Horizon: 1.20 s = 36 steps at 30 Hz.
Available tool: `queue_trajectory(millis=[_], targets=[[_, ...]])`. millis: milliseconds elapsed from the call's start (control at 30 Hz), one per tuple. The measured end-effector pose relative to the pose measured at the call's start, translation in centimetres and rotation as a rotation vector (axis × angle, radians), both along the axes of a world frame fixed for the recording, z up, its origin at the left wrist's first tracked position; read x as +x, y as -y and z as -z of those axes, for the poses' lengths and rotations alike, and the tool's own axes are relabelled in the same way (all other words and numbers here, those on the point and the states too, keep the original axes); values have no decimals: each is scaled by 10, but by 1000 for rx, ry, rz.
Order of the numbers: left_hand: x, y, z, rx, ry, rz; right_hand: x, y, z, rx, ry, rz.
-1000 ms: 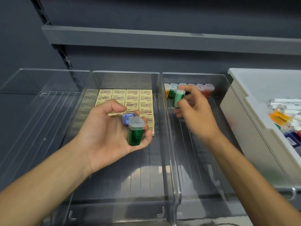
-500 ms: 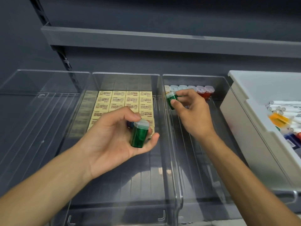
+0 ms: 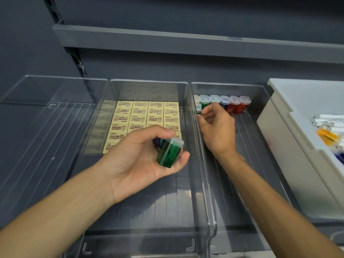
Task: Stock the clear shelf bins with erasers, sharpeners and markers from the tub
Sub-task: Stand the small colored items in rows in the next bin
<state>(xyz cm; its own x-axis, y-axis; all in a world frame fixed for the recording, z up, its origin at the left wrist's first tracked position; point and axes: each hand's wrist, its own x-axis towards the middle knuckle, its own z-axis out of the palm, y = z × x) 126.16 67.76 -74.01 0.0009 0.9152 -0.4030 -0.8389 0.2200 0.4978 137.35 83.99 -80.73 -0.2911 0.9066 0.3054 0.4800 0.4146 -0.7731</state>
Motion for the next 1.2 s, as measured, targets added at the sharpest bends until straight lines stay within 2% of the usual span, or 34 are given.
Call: queue_trajectory(millis=[200, 367, 500, 633, 733, 800, 900, 967, 1067, 1167, 1200], targets=[[3, 1, 1, -23, -36, -36, 0, -2, -4, -91, 41, -8], [9, 1, -3, 16, -104, -83, 14, 4, -13, -81, 133, -78], [9, 0, 1, 46, -199, -79, 22, 25, -27, -30, -65, -89], [14, 0, 2, 47, -266, -74, 29, 56, -51, -22, -219, -261], [16, 1, 1, 53, -345, -75, 41, 74, -63, -18, -166, -483], [18, 2, 2, 49, -470, -90, 48, 84, -64, -15, -101, -586], [23, 4, 4, 57, -663, -85, 53, 92, -60, 99, 72, -637], [25, 6, 5, 67, -713, -90, 54, 92, -60, 149, 140, -636], [24, 7, 5, 127, -739, -80, 57, 90, -60, 127, 132, -652], [21, 7, 5, 220, -659, -88, 61, 87, -61, 16, 41, -676], [20, 6, 7, 239, -690, -94, 61, 85, -62, -30, -2, -686]])
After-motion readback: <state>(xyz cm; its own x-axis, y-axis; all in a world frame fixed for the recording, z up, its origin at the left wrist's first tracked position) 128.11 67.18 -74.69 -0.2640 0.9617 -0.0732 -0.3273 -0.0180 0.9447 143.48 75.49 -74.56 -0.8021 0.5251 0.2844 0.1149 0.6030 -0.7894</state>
